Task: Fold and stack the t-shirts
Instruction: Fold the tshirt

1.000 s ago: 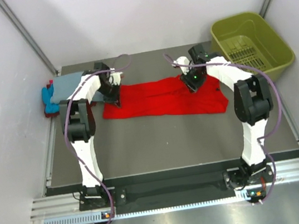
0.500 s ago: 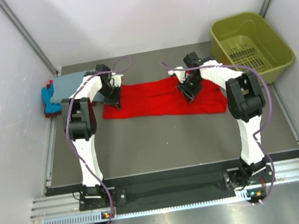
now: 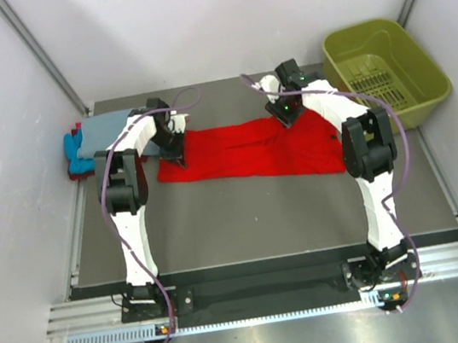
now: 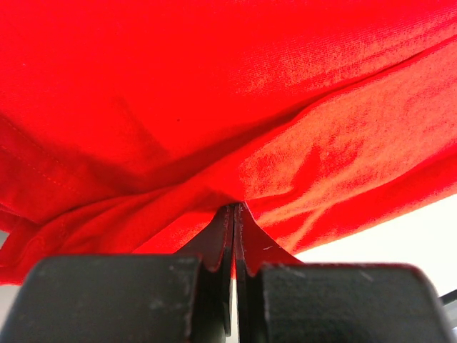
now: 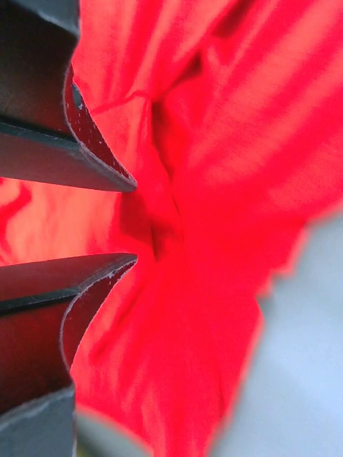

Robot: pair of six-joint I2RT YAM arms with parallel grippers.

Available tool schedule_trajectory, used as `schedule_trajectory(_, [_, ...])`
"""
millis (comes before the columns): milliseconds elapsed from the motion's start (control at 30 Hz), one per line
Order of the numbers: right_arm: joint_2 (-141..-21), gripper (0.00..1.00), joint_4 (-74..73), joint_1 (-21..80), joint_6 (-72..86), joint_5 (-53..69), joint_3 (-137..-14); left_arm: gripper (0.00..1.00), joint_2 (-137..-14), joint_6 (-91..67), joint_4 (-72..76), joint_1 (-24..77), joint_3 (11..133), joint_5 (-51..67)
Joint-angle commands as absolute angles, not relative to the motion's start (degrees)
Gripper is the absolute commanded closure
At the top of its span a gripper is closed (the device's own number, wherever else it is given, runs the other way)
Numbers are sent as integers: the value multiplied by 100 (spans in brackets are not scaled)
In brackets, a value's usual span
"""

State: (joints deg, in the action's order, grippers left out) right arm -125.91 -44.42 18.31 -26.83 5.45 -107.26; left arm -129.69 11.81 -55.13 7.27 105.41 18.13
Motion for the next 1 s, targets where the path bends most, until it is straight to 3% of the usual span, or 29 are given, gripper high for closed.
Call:
schedule_trajectory(0, [-12630, 59, -4043, 1828, -2795, 211, -11337, 100, -13289, 1178, -5370, 747, 10556, 1670])
schedule_trajectory(167, [-12455, 59, -4025, 1854, -2690, 167, -11225, 99, -13254, 1178, -5440, 747, 10582, 1722])
schedule_trajectory(300, [-11805, 59, -3964, 1863, -2497, 18, -10847, 66, -12886, 1266, -5502, 738, 10801, 1740])
schedule_trajectory(333, [-11630, 59, -3903, 1855, -2339, -183, -10715, 48, -12598, 1266, -5485, 730, 10854, 1740])
schedule_trajectory(433, [-10769, 58, -3614, 1785, -2041, -263, -9803, 28, -12061, 1204, -5230, 729, 10881, 1688])
schedule_trajectory(633, [-9782, 57, -2848, 1731, -1750, -123, -8043, 30, -12197, 1301, -5062, 738, 10977, 1618])
schedule_trajectory(967, [-11187, 57, -2935, 1547, -1177, 114, -8559, 34, -13219, 1222, -5212, 598, 11901, 695])
